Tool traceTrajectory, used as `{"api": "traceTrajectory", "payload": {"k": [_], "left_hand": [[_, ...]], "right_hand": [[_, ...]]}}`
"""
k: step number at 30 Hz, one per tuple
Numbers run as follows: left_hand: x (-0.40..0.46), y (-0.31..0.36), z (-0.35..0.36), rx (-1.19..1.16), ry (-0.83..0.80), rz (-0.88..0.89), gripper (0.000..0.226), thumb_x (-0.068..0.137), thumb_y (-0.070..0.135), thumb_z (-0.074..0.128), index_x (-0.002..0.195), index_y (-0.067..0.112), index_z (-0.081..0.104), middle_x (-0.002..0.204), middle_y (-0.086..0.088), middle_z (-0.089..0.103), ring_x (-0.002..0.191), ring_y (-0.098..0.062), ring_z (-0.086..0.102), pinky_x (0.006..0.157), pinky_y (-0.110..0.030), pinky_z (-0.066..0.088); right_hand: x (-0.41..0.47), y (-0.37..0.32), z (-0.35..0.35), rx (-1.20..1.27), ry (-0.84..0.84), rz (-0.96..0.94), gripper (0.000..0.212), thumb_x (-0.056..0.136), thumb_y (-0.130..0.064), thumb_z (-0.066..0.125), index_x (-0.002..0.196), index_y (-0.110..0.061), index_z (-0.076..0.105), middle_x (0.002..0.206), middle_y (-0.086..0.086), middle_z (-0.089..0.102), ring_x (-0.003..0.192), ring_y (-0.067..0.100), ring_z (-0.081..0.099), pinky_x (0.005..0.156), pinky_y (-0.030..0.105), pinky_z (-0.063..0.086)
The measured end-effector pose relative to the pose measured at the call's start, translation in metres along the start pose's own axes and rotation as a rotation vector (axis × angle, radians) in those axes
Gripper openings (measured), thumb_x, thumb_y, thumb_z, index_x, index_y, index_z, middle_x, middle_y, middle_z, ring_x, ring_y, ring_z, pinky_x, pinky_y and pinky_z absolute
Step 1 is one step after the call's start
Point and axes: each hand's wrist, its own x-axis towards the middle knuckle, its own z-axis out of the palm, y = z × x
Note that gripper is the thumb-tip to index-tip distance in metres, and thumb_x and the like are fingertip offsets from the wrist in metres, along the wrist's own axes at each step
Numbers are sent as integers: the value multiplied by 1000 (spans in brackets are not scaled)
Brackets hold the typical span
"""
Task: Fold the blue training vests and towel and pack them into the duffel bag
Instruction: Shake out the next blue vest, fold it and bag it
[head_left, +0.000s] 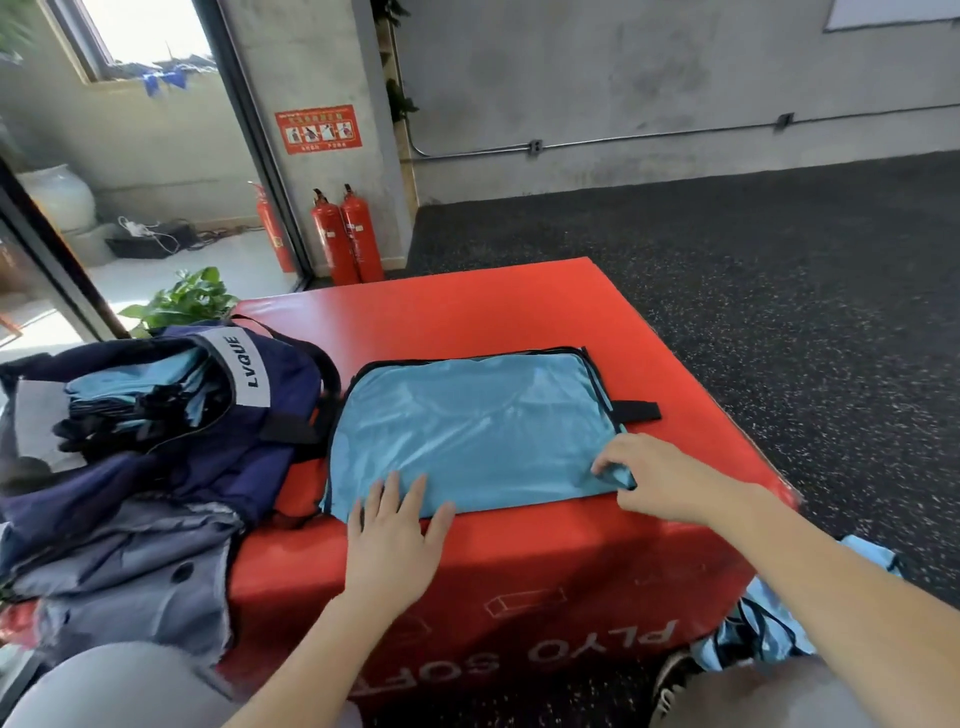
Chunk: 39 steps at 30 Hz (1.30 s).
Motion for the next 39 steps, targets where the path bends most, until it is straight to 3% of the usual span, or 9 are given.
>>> {"api": "traceTrajectory", "payload": {"k": [5, 8, 12, 20, 24, 27, 30, 34, 39], "left_hand": [[-32, -32, 0, -9, 111, -60, 85, 87, 75, 15, 150, 26, 44, 158, -12, 37, 149, -27, 27, 121, -45, 20], [-46, -39, 1, 16, 176, -146, 71, 92, 70, 31, 142, 26, 54, 151, -9, 47, 140, -31, 38, 111, -52, 32], [-38, -43, -1, 30, 157, -223, 67, 97, 63, 39, 148, 21, 47, 156, -4, 42, 141, -31, 33, 112, -51, 30], [65, -22, -7, 79, 91, -52, 73, 98, 65, 34, 150, 14, 41, 155, -3, 42, 144, -26, 34, 118, -44, 27], [145, -13, -11, 33, 7, 41, 70, 96, 68, 31, 137, 14, 52, 138, -4, 54, 131, -28, 46, 108, -45, 38], [201, -9, -12, 17, -24, 95, 82, 91, 76, 23, 131, 12, 56, 131, -7, 58, 122, -30, 52, 101, -47, 45], [239, -3, -11, 13, -30, 124, 82, 92, 74, 27, 134, 9, 54, 138, -12, 55, 127, -34, 48, 105, -49, 43], [254, 5, -16, 95, -77, 82, 73, 96, 69, 33, 146, 17, 44, 158, -12, 32, 140, -37, 33, 111, -53, 35], [229, -2, -23, 102, -51, 145, 66, 98, 63, 39, 151, 25, 39, 164, -12, 19, 148, -34, 22, 115, -53, 24]], "right_hand": [[-3, -1, 6, -41, 19, 18, 39, 82, -15, 61, 116, -32, 66, 118, -15, 57, 111, 11, 53, 99, 36, 45], [-2, 2, 8, -61, 61, 21, 28, 82, -20, 61, 105, -35, 65, 110, -16, 59, 105, 11, 57, 93, 37, 49], [-2, 4, 8, -136, 124, 29, 8, 86, -27, 62, 91, -32, 60, 98, -14, 57, 94, 8, 56, 76, 29, 46], [11, 14, 7, -280, 290, 164, 8, 90, -29, 57, 96, -28, 62, 102, -8, 62, 100, 17, 60, 76, 31, 35], [22, 19, 3, -312, 321, 209, 10, 93, -28, 54, 98, -26, 62, 104, -5, 62, 104, 18, 58, 84, 34, 37], [32, 20, 6, -303, 354, 182, 5, 87, -26, 60, 87, -23, 65, 89, -3, 64, 91, 23, 62, 78, 36, 42], [42, 13, 14, -358, 361, 141, 13, 68, -27, 72, 66, -24, 60, 65, -5, 57, 66, 22, 62, 61, 34, 44], [55, -18, 20, -348, 343, 70, 7, 66, -28, 65, 65, -22, 61, 63, -3, 58, 59, 24, 61, 57, 33, 46], [69, -82, 17, -223, 151, 1, 13, 87, -26, 52, 91, -16, 60, 96, 5, 62, 88, 30, 61, 68, 34, 37]]}}
